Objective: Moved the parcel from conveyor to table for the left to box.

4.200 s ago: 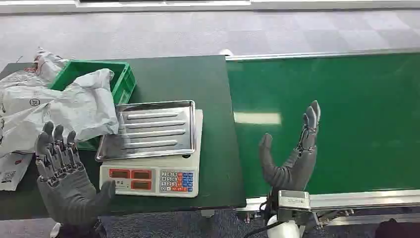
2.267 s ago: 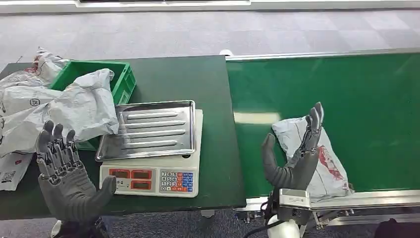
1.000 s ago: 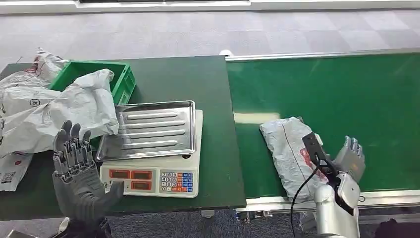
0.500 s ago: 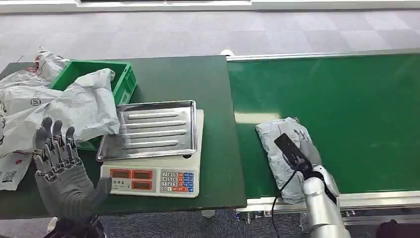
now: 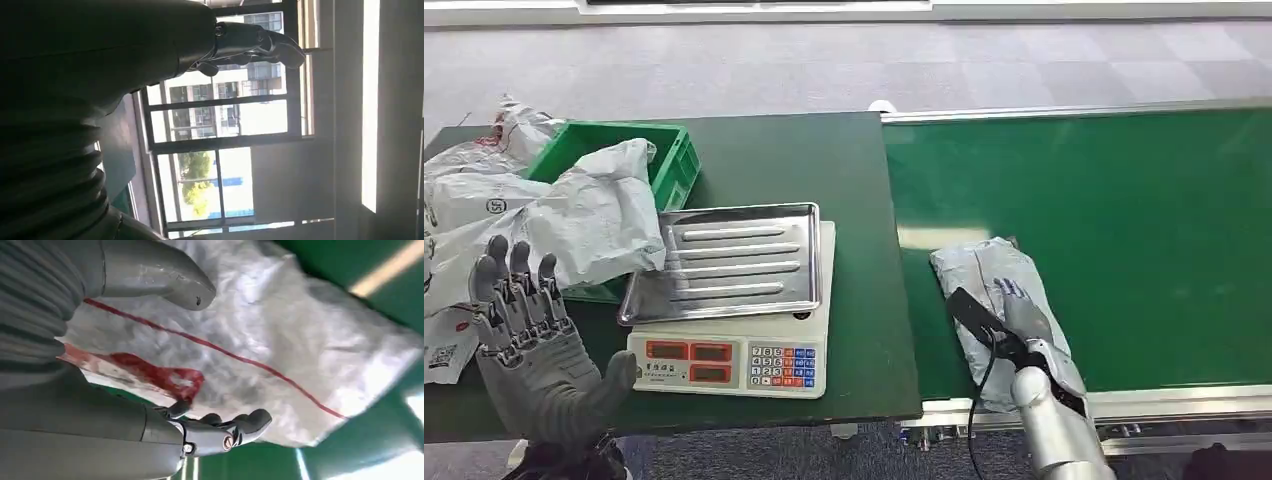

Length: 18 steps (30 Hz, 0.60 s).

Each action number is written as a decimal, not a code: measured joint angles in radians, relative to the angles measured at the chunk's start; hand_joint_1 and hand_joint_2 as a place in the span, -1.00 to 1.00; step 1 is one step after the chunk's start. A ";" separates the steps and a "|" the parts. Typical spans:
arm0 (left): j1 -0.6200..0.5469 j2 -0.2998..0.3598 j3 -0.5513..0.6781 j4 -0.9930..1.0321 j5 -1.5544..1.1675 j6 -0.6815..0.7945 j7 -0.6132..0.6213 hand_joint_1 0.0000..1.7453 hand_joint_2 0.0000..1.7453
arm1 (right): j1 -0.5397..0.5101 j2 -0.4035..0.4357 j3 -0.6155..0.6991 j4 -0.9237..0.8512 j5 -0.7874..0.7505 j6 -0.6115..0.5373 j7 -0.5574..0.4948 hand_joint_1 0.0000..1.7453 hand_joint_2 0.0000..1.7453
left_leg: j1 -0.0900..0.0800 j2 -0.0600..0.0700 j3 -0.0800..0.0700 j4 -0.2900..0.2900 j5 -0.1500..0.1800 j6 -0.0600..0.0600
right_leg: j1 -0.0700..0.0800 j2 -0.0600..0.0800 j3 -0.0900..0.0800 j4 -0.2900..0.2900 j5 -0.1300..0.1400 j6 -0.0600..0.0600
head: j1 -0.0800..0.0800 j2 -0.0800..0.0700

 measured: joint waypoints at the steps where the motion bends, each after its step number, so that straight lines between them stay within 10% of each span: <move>1: 0.000 -0.001 0.000 0.000 0.000 -0.002 0.000 -1.00 1.00 | 0.010 0.000 0.016 0.000 0.025 0.002 0.027 -1.00 1.00 | 0.000 0.000 0.000 0.000 0.000 0.000 | 0.000 0.000 0.000 0.000 0.000 0.000 | 0.000 0.000; 12: 0.000 -0.014 0.009 0.010 -0.012 -0.007 0.000 -1.00 1.00 | 0.066 0.005 0.140 -0.024 0.136 0.000 0.207 -1.00 1.00 | 0.000 0.000 0.001 0.000 0.000 0.000 | 0.000 0.000 0.001 0.000 0.000 0.000 | 0.000 0.000; 13: 0.002 -0.016 0.010 0.010 -0.013 -0.005 0.000 -1.00 1.00 | 0.070 0.007 0.144 -0.032 0.154 -0.010 0.257 -0.56 1.00 | 0.000 0.000 0.001 0.000 0.000 0.000 | 0.000 0.000 0.001 0.000 0.000 0.000 | 0.000 0.000; 14: 0.006 -0.018 0.011 0.009 -0.013 -0.005 0.000 -1.00 1.00 | 0.076 0.010 0.146 -0.045 0.164 -0.010 0.295 1.00 1.00 | 0.000 0.000 0.001 0.000 0.000 0.000 | 0.000 0.000 0.001 0.000 0.000 0.000 | 0.000 0.000; 18: 0.013 -0.021 0.013 0.009 -0.010 -0.004 0.000 -1.00 1.00 | 0.106 0.010 0.153 -0.101 0.154 0.048 0.277 1.00 1.00 | 0.000 -0.001 0.001 0.000 0.000 0.000 | 0.000 -0.001 0.001 0.000 0.000 0.000 | 0.000 0.000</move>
